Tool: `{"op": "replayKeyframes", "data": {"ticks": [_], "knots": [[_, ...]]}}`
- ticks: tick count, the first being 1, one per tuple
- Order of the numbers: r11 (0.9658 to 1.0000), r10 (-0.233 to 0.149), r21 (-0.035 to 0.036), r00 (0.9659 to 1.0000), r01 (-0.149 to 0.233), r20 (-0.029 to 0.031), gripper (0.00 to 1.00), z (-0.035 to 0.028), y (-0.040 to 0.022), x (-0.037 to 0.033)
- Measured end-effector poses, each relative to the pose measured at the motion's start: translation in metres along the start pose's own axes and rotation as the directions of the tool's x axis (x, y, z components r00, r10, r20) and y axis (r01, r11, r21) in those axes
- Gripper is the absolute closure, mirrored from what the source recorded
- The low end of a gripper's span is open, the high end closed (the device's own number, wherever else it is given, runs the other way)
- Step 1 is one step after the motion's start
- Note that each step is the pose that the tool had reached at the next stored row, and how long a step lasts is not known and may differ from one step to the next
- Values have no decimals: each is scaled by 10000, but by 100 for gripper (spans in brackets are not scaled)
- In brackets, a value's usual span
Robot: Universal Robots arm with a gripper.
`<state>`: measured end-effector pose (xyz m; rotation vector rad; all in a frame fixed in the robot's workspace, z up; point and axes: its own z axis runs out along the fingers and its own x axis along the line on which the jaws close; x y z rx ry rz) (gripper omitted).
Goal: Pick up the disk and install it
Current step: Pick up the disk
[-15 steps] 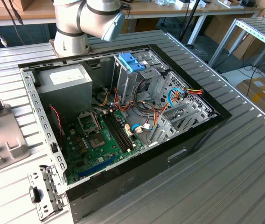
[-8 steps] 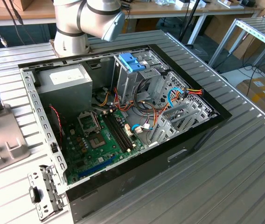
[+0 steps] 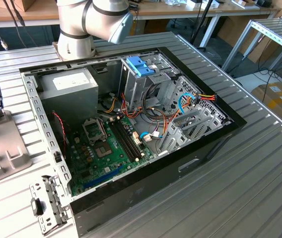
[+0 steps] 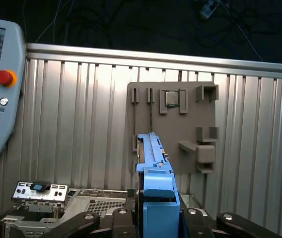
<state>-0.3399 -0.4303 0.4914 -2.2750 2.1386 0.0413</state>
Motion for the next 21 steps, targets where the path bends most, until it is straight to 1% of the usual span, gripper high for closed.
{"op": "replayKeyframes", "data": {"ticks": [6,8,16,21], "knots": [[10000,0,0,10000,0,0,63,4,-48,3],[10000,0,0,10000,0,0,63,6,-85,5],[10000,0,1,10000,0,1,63,10,-159,10],[10000,0,0,10000,0,0,63,13,-226,14]]}}
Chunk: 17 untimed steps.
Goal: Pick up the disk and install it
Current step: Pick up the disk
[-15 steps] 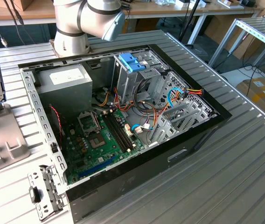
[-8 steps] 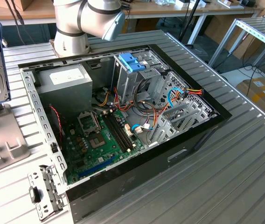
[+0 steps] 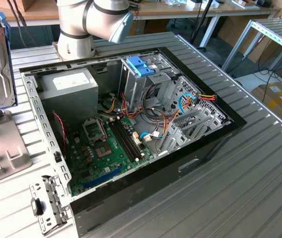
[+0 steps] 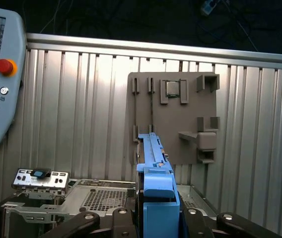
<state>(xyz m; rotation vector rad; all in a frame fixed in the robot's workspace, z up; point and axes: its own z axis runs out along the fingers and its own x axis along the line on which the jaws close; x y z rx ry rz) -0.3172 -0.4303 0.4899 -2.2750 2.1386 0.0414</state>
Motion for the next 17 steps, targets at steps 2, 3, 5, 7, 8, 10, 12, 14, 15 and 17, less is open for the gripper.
{"op": "replayKeyframes", "data": {"ticks": [2,3,5,7,8,10,12,14,15,17], "knots": [[10000,0,0,10000,0,0,63,1,-18,1],[10000,0,0,10000,0,0,63,1,-30,2],[10000,0,0,10000,0,0,63,1,-46,3],[10000,1,0,10000,-1,0,63,2,-58,4],[10000,0,0,10000,0,0,63,3,-66,4],[10000,0,0,10000,0,-1,63,3,-76,5],[10000,0,0,10000,0,0,63,4,-91,6],[10000,0,0,10000,0,0,63,5,-105,7],[10000,0,0,10000,0,0,63,6,-114,7],[10000,1,0,10000,-1,0,63,6,-130,8]]}}
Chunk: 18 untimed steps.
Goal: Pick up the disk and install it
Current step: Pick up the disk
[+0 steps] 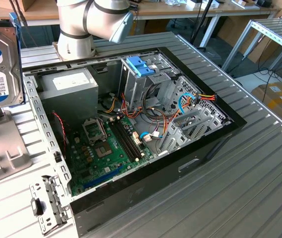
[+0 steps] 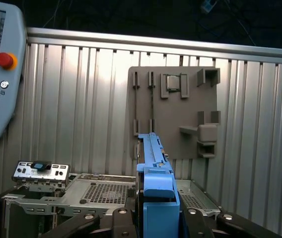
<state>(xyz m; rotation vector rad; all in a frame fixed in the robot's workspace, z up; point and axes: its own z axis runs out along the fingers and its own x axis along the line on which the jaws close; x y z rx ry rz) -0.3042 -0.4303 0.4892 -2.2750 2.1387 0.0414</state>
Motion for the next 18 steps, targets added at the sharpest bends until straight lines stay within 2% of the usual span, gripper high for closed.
{"op": "replayKeyframes", "data": {"ticks": [18], "knots": [[10000,-1,0,10000,1,0,63,9,-83,6]]}}
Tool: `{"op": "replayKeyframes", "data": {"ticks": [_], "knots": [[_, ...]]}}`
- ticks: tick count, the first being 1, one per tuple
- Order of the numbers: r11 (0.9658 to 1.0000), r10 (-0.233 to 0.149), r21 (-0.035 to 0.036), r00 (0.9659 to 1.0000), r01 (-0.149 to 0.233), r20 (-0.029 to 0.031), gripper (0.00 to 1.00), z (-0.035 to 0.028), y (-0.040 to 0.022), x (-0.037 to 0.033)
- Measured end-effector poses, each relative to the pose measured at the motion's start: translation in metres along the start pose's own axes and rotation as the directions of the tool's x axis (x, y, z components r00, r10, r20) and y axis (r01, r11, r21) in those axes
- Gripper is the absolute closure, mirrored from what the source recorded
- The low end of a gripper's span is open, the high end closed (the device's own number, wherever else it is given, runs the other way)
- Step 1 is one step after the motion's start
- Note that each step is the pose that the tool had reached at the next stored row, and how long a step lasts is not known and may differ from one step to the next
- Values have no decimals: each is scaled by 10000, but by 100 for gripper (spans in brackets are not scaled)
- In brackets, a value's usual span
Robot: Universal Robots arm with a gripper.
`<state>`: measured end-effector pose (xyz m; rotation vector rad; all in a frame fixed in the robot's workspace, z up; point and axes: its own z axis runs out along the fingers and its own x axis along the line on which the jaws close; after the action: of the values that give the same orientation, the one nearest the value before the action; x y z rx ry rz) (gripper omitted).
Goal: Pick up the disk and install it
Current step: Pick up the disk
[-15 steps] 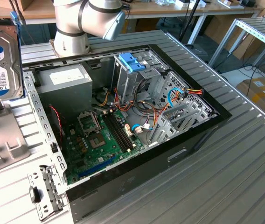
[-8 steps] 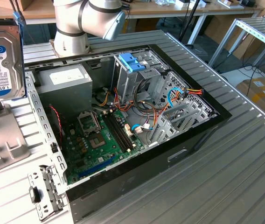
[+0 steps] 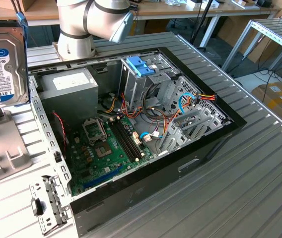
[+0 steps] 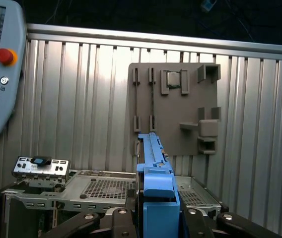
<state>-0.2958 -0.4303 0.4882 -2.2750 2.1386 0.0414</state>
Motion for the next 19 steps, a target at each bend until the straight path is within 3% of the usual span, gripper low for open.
{"op": "replayKeyframes", "data": {"ticks": [19], "knots": [[10000,0,0,10000,0,0,63,14,-112,7]]}}
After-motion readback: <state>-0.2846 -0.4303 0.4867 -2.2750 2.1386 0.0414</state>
